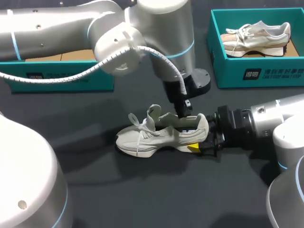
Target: Take the shoe out of the shoebox, open the shoe tongue, remove and reinsert the insole, then place the shoe into the shoebox
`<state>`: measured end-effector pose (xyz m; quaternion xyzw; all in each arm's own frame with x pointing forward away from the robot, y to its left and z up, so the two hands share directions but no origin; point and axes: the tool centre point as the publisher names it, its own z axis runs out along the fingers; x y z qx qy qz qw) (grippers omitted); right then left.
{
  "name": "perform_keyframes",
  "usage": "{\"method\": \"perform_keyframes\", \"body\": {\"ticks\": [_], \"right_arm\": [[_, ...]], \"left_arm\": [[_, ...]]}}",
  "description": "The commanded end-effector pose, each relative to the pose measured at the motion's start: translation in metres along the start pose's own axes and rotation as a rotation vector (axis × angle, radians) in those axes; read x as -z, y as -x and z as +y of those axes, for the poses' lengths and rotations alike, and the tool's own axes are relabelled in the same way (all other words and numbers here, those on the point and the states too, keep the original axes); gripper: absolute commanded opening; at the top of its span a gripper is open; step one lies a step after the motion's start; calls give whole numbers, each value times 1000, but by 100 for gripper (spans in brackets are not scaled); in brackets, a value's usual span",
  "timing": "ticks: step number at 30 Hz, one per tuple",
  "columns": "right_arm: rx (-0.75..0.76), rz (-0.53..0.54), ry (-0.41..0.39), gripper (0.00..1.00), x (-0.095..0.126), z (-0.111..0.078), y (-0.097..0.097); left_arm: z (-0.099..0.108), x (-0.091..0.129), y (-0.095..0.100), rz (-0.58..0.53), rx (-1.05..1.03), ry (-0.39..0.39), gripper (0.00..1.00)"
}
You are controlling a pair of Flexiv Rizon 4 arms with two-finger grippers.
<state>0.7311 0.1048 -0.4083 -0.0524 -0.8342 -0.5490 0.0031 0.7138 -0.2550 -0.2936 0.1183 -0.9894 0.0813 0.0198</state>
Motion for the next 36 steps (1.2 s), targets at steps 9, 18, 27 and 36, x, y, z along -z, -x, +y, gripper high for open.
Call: {"method": "perform_keyframes", "body": {"ticks": [9, 18, 27, 36], "right_arm": [[-1, -1, -5, 0, -1, 1, 0], [-1, -1, -5, 0, -1, 1, 0], [-1, -1, -5, 0, -1, 1, 0], [-1, -1, -5, 0, -1, 1, 0]], "left_arm": [[-14, -33, 6, 21, -45, -4, 0], [-13, -60, 9, 37, -71, 40, 0], [-1, -76, 17, 92, -124, 47, 0], [11, -68, 13, 98, -175, 48, 0]]}}
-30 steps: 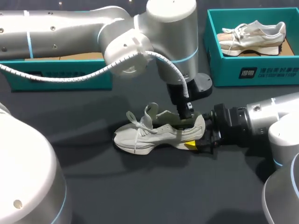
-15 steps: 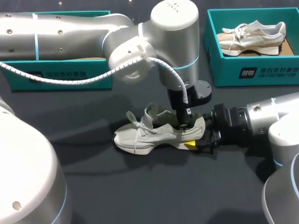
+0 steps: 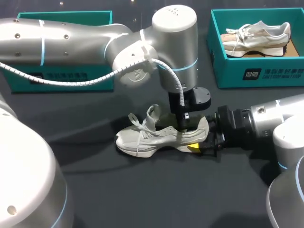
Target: Take the shoe out of the shoebox, open the shoe tongue, remove and reinsert the insole, then place the shoe into the shoebox
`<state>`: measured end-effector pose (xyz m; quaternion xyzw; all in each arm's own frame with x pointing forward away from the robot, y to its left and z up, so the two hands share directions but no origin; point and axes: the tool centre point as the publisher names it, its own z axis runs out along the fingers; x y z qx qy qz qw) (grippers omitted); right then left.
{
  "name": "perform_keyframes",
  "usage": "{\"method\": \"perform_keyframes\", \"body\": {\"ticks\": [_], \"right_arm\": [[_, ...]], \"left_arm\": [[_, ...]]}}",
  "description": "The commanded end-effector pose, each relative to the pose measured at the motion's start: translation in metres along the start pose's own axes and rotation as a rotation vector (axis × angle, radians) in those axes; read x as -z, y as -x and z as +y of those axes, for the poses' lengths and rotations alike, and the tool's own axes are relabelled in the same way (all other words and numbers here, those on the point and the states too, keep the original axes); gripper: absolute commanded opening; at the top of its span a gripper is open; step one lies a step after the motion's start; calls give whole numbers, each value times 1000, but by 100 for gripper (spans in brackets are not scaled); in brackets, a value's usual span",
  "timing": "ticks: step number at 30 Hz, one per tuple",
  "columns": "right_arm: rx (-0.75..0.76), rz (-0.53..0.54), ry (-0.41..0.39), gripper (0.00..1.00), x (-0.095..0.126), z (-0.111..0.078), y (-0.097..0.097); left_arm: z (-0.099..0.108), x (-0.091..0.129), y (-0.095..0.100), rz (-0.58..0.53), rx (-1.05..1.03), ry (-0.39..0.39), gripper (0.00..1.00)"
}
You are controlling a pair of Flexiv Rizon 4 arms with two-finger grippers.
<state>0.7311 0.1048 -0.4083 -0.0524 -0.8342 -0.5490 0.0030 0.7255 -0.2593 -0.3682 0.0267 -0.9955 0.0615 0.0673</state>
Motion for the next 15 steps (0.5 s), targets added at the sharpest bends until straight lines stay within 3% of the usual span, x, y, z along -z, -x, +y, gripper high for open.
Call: {"method": "perform_keyframes", "body": {"ticks": [1, 7, 15], "right_arm": [[-1, -1, -5, 0, -1, 1, 0], [-1, -1, -5, 0, -1, 1, 0], [-1, -1, -5, 0, -1, 1, 0]], "left_arm": [[6, 6, -3, -7, -1, -6, 0], [7, 3, -4, -1, -9, -1, 0], [26, -4, -6, 18, -19, 5, 0]]}}
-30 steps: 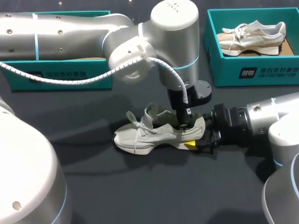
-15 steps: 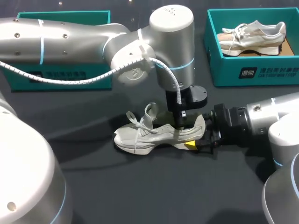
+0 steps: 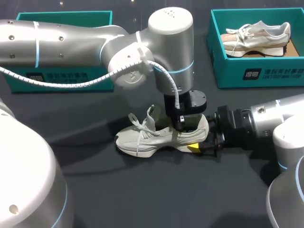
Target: Take the shoe out of the shoebox, open the shoe tongue, remove and reinsert the insole, then place the shoe into the shoebox
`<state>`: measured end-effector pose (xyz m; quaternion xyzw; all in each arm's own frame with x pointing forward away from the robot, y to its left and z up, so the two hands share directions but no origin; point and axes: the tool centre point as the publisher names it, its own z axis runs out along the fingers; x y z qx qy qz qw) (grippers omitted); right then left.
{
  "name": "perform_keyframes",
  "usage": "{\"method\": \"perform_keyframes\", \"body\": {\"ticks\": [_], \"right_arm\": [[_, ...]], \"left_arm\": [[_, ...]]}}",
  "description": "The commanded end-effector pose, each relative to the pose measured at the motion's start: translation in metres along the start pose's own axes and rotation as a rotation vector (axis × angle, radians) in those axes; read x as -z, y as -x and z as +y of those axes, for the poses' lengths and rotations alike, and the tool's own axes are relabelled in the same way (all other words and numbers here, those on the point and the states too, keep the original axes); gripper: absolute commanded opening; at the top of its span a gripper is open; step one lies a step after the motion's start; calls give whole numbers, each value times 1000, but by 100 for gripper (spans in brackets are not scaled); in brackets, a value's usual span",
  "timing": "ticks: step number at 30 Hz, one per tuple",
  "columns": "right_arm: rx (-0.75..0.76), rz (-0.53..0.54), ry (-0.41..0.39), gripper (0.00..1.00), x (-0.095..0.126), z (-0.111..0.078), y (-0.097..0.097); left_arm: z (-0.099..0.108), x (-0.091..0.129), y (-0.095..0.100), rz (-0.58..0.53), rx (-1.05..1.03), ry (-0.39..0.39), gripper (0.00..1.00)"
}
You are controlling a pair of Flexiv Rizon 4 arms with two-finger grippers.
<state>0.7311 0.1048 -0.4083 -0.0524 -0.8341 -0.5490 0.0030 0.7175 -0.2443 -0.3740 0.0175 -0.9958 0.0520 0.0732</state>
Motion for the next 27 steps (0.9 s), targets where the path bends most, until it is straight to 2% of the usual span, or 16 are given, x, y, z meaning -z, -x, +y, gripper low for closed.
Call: {"method": "perform_keyframes", "body": {"ticks": [1, 9, 15, 17, 20, 27], "right_arm": [[-1, -1, -5, 0, -1, 1, 0], [-1, -1, -5, 0, -1, 1, 0], [-1, -1, -5, 0, -1, 1, 0], [-1, -1, -5, 0, -1, 1, 0], [-1, -1, -5, 0, -1, 1, 0], [-1, -1, -5, 0, -1, 1, 0]], "left_arm": [[13, 1, -1, 7, -4, -16, 0], [30, -7, -8, 19, -34, -5, 0], [31, -17, -13, 21, -49, -5, 0], [29, -20, -14, 16, -49, -3, 8], [27, -26, -13, 8, -45, 4, 26], [21, -39, -11, -53, -44, 5, 37]]}}
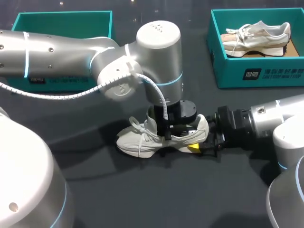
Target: Take the shoe out of the shoebox, open the shoe tongue, remove and reinsert the insole, then place the shoe into the shoebox
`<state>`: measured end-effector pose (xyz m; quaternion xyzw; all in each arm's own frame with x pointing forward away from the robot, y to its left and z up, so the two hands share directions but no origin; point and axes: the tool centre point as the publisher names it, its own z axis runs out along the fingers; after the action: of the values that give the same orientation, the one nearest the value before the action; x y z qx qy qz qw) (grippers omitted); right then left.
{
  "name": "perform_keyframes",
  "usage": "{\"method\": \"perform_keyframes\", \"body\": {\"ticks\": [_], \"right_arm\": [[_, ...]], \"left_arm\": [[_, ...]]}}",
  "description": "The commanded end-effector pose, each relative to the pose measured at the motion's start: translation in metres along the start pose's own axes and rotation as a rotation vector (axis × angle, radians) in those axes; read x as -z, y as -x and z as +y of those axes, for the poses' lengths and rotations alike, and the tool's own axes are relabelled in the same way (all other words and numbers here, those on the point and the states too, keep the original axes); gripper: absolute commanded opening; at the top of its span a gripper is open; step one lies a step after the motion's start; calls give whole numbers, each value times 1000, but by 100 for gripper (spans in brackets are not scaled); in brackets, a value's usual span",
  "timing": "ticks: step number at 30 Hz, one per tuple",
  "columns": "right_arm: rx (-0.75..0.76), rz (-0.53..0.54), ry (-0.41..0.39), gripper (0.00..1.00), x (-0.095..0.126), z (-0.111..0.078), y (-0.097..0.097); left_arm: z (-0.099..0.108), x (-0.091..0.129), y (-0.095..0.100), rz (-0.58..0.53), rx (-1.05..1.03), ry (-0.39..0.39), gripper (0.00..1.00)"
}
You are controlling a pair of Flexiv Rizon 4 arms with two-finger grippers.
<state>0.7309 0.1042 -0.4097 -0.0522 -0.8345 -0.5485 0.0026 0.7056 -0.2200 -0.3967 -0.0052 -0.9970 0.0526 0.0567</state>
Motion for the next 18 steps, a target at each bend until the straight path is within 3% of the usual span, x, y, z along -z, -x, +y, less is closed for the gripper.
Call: {"method": "perform_keyframes", "body": {"ticks": [1, 8, 14, 18], "right_arm": [[-2, -1, -4, 0, -1, 3, 0], [-2, -1, -4, 0, -1, 3, 0], [-2, -1, -4, 0, -1, 3, 0], [-2, -1, -4, 0, -1, 3, 0]], "left_arm": [[-7, -20, -2, -33, 7, 7, 37], [-11, -36, 7, -107, 13, 25, 38], [-10, -45, 26, -139, 70, 53, 36], [-6, -48, 39, -149, 104, 65, 29]]}}
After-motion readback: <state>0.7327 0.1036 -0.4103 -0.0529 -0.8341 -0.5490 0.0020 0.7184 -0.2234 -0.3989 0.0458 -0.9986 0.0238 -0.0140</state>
